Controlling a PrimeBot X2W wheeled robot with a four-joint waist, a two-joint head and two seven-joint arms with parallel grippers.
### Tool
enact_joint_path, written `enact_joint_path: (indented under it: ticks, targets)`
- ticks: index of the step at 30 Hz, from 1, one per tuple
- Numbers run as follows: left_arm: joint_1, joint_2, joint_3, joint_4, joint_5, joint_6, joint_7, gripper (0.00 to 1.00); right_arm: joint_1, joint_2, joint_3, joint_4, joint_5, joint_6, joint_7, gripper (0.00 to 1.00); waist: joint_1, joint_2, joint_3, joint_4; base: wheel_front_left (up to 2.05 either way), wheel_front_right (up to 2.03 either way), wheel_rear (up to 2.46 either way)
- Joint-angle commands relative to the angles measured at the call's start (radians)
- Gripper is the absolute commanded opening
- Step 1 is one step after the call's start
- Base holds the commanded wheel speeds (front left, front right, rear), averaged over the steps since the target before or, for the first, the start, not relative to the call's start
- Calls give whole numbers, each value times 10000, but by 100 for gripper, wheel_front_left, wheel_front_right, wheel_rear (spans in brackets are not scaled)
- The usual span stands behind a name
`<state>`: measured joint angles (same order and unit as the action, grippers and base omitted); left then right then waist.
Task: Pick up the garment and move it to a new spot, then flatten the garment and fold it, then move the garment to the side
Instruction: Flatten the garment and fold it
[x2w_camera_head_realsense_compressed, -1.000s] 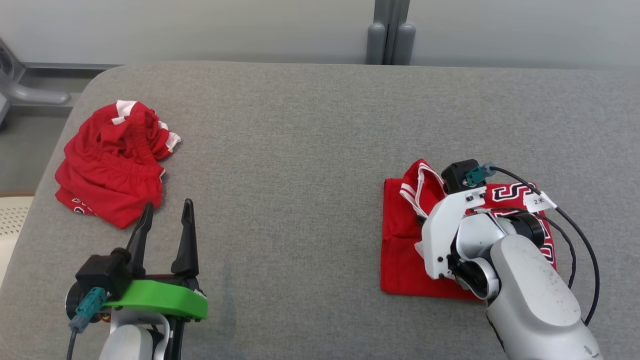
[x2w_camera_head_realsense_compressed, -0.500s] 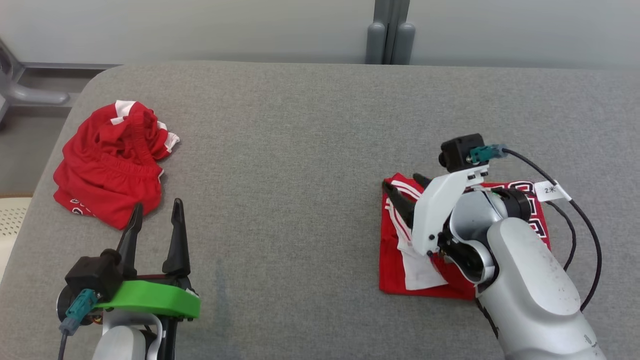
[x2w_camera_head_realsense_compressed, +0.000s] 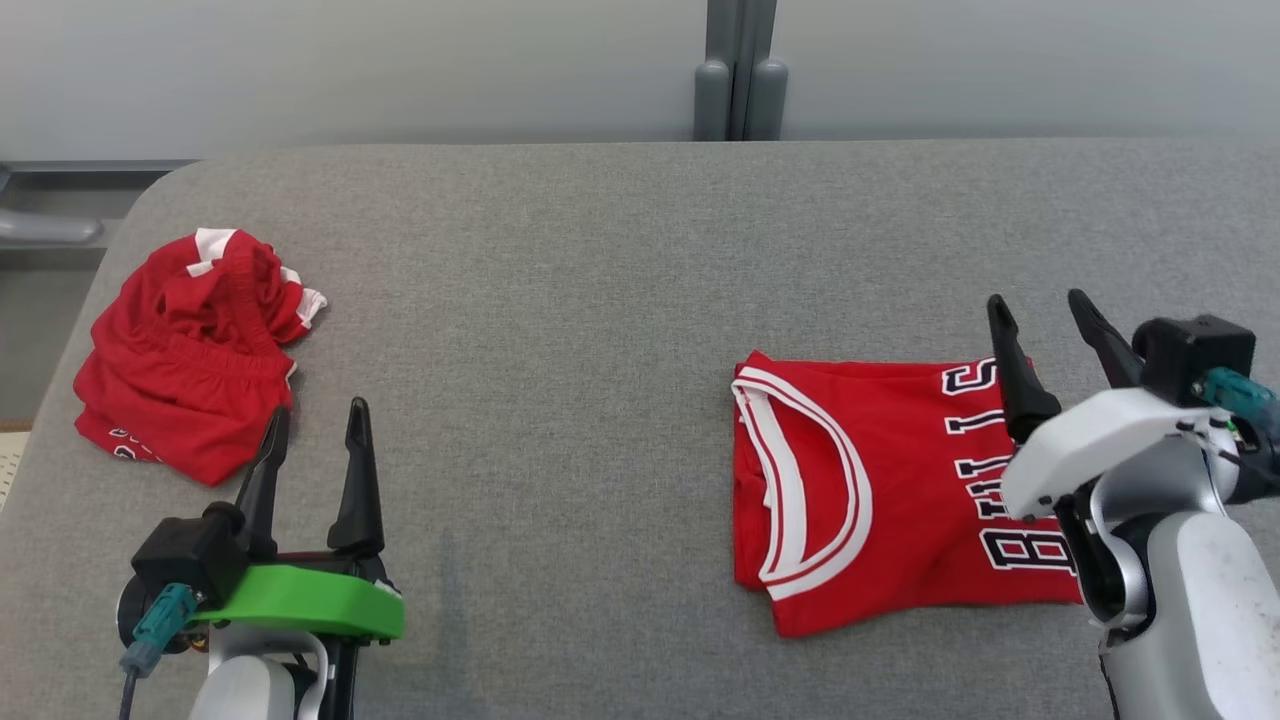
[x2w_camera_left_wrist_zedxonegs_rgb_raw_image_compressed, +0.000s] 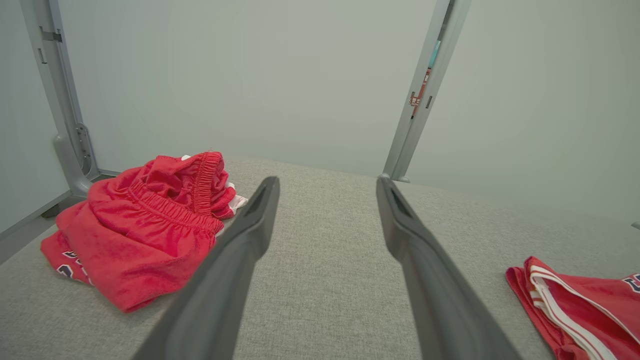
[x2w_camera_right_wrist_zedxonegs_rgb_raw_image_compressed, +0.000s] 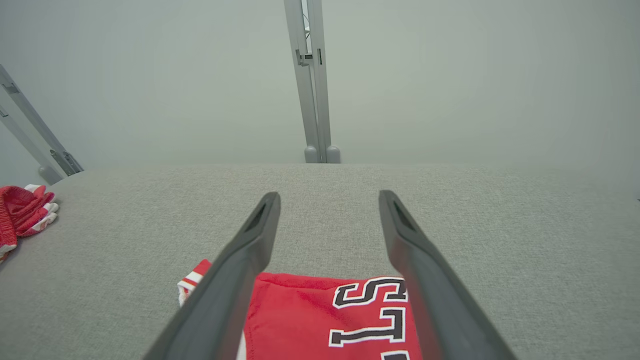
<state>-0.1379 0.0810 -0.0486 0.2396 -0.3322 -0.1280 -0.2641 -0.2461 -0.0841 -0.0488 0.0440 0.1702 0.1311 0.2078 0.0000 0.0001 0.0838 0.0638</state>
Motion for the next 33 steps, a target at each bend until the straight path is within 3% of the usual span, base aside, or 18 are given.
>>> enact_joint_path:
  ticks: [1,10,21,33]
  targets:
    - [126,-1,41,-9,79,-30,2,100,335,-90,-109,-72,-225,-9,-485,100,0,-1,-41,-75,0,0,0]
    - [507,-24,224,-70,241,-26,2,100,1571,-383,-214,333,-267,-10,-2554,100,0,-1,-426,-458,0,0,0]
    - [1165,-131,452,124,369,-26,2,100,1978,-735,478,759,114,-9,-2783,100,0,-1,-1009,-770,0,0,0]
    - [1386,-156,366,356,408,-24,2,100,2065,-723,471,933,330,-10,-2844,100,0,-1,-1184,-738,0,0,0]
